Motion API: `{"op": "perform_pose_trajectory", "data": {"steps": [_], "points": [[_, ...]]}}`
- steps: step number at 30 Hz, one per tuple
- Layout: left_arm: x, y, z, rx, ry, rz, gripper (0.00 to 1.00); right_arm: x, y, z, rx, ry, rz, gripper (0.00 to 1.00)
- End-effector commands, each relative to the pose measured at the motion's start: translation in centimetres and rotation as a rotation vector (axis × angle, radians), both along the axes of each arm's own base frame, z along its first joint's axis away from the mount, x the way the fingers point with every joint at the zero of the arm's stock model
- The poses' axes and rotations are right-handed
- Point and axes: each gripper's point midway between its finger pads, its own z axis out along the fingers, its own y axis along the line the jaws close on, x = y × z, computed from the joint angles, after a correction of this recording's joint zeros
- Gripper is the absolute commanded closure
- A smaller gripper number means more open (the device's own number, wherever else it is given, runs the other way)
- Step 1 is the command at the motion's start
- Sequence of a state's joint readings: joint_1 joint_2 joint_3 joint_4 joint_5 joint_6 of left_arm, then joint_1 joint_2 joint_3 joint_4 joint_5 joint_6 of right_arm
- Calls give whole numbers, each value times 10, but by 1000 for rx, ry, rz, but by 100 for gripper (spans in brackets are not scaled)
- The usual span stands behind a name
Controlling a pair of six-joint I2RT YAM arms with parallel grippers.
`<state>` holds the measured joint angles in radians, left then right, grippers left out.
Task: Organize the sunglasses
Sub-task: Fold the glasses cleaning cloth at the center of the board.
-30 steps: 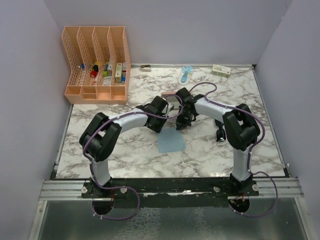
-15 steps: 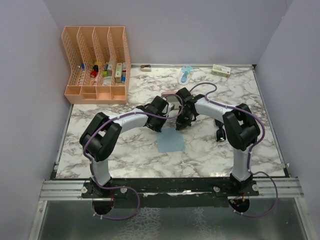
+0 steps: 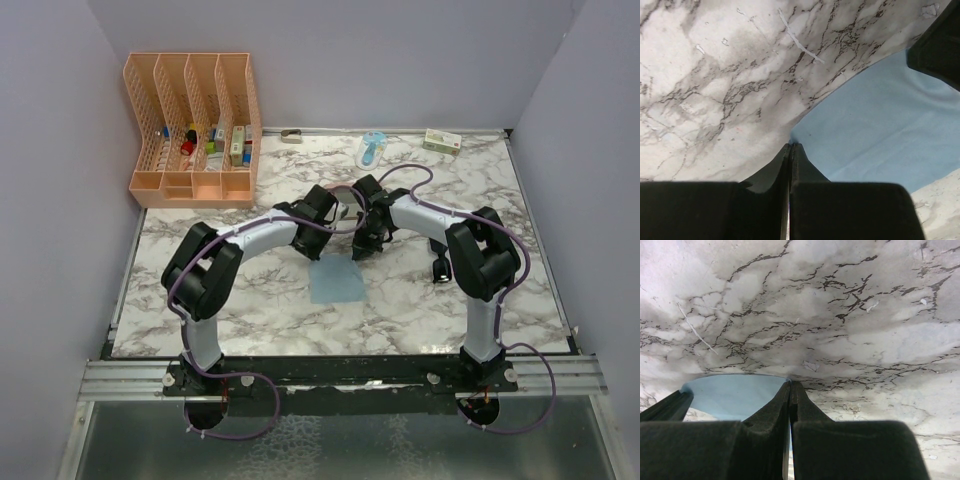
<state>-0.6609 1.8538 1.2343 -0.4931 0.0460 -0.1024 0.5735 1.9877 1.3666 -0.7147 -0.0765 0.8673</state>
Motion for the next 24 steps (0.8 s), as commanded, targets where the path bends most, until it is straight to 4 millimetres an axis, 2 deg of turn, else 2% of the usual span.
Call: {"op": "perform_pose_trajectory", "data": {"steps": [1, 11, 17, 19, 24], "points": [[16, 1, 14, 10, -37, 1, 100, 1, -15, -6, -75, -11, 7, 99], [25, -9, 30, -32, -68, -20, 100, 26, -3, 24, -35, -103, 12, 99], [34, -6, 36, -27, -99, -22, 100, 33, -2, 37, -35, -129, 8, 99], [43, -8, 45, -40, -122, -18, 100, 35, -1, 40, -33, -138, 10, 99], [57, -6, 53, -47, -148, -2, 100, 38, -1, 47, -26, -165, 17, 99]]}}
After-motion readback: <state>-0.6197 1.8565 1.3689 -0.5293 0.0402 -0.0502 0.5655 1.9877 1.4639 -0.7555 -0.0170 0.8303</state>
